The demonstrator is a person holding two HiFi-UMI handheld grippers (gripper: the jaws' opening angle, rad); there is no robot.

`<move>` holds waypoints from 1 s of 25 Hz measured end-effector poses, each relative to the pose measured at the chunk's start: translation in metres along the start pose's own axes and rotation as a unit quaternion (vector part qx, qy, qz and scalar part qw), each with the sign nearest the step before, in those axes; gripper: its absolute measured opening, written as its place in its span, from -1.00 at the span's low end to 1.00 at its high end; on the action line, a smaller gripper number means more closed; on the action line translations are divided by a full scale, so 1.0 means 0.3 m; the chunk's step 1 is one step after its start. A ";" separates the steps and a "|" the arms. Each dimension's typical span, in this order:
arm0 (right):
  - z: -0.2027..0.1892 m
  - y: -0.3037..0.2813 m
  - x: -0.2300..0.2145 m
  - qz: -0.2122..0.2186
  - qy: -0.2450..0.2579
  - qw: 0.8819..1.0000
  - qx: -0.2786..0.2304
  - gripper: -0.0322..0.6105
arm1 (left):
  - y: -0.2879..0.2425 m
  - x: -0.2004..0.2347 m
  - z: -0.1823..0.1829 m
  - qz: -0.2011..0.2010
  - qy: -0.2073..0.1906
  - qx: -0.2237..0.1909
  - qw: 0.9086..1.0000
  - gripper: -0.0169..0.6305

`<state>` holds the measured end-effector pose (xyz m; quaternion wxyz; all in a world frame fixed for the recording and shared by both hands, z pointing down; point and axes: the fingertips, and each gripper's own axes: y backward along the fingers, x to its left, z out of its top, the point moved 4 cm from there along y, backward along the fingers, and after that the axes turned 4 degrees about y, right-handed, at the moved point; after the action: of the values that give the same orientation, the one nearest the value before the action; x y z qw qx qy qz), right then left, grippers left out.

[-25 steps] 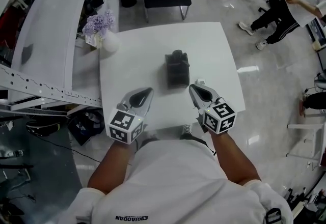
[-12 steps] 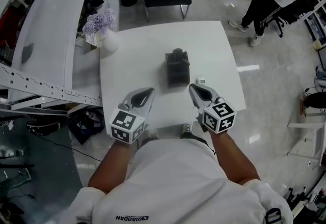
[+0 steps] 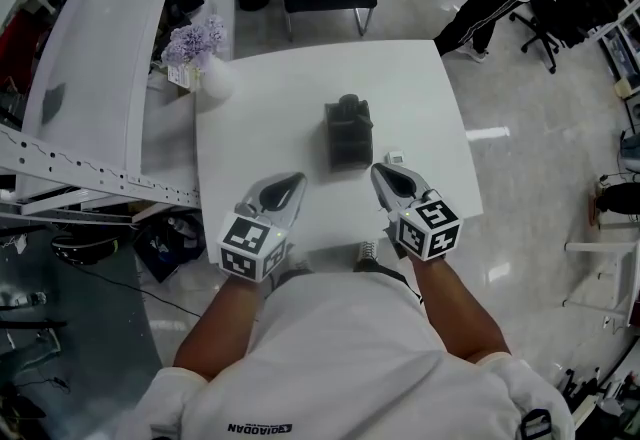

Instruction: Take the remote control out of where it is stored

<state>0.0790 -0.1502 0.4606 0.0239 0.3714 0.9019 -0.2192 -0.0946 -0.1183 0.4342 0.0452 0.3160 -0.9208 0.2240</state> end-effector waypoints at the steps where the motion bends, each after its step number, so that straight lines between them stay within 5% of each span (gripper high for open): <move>1: -0.001 -0.001 -0.002 0.000 0.000 1.000 0.000 -0.88 | -0.001 0.001 0.000 0.001 0.000 0.000 1.000 -0.94; 14: -0.031 -0.095 -0.116 -0.042 0.034 0.998 0.024 -0.88 | -0.015 0.032 -0.042 0.025 0.007 0.017 1.000 -0.94; 25: -0.045 -0.252 -0.247 -0.063 0.057 0.995 0.059 -0.60 | -0.036 0.057 -0.083 0.027 0.014 0.057 0.998 -0.94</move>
<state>0.0827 -0.2409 0.5167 -0.0629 0.3264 0.9090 -0.2515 -0.1032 -0.1245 0.4646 0.0343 0.2902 -0.9140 0.2813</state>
